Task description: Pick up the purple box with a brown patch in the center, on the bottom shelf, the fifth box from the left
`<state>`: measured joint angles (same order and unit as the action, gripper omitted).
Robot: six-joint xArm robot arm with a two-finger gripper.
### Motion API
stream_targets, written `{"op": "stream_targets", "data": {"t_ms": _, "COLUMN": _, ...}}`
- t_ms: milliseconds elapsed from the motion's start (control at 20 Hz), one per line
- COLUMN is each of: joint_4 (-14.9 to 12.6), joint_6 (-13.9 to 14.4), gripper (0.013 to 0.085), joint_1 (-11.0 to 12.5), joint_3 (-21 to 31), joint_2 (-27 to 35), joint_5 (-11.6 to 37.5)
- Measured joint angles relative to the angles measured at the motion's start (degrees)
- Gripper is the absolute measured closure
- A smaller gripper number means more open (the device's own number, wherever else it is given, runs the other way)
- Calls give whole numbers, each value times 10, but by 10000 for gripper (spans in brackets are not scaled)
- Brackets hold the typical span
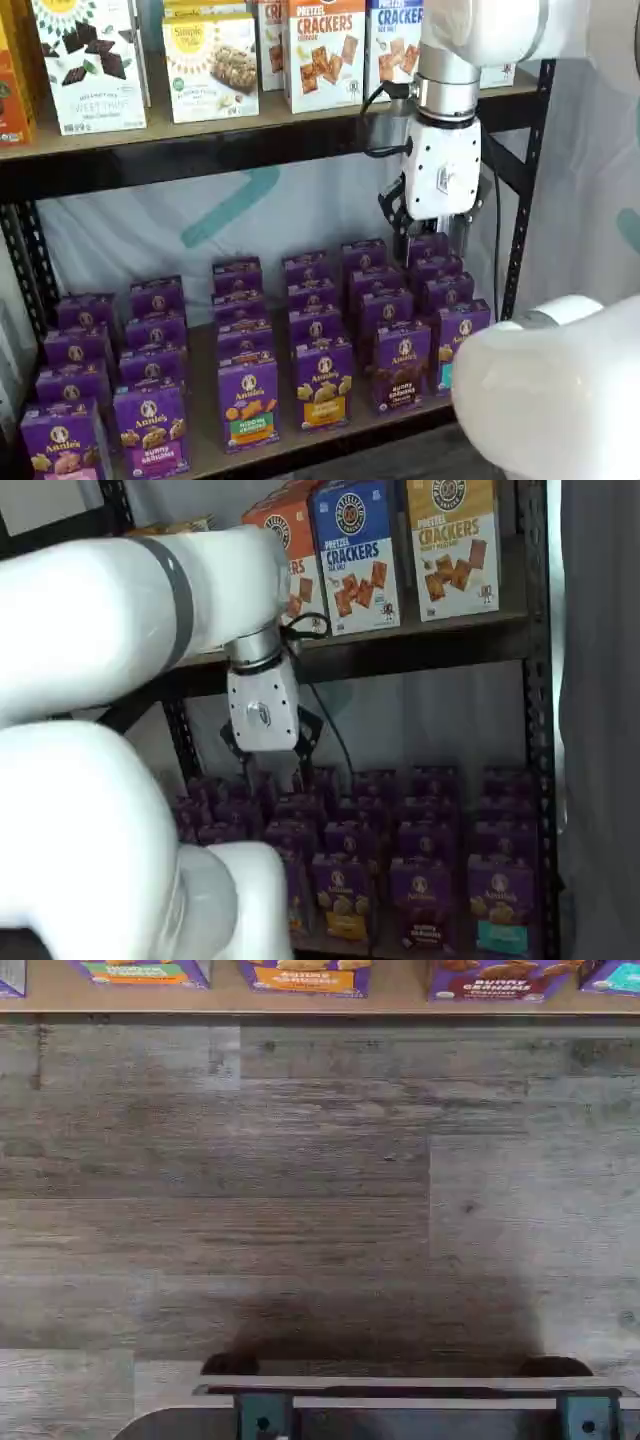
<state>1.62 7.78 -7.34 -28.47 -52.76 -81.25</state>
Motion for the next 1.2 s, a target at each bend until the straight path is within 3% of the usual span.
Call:
{"op": "stream_targets", "data": {"t_ms": 150, "joint_4": 42, "joint_6": -32, "gripper": 130, "joint_1": 20, "joint_3": 38, "joint_2": -46, "joint_5": 61}}
{"op": "stream_targets", "data": {"t_ms": 300, "joint_4": 49, "joint_6": -31, "gripper": 130, "joint_1": 18, "joint_3": 38, "joint_2": -44, "joint_5": 62}}
{"op": "stream_targets", "data": {"t_ms": 450, "joint_4": 39, "joint_6": -15, "gripper": 130, "joint_1": 5, "joint_3": 27, "joint_2": -23, "joint_5": 44}}
{"op": "stream_targets", "data": {"t_ms": 650, "joint_4": -7, "joint_6": 29, "gripper": 130, "joint_1": -30, "joint_3": 31, "joint_2": -6, "joint_5": 59}}
{"op": "stream_targets", "data": {"t_ms": 850, "joint_4": -22, "joint_6": 44, "gripper": 130, "joint_1": -40, "joint_3": 25, "joint_2": 33, "joint_5": 64}}
{"op": "stream_targets", "data": {"t_ms": 1200, "joint_4": -37, "joint_6": 51, "gripper": 130, "joint_1": -40, "joint_3": 40, "joint_2": 80, "joint_5": 132}}
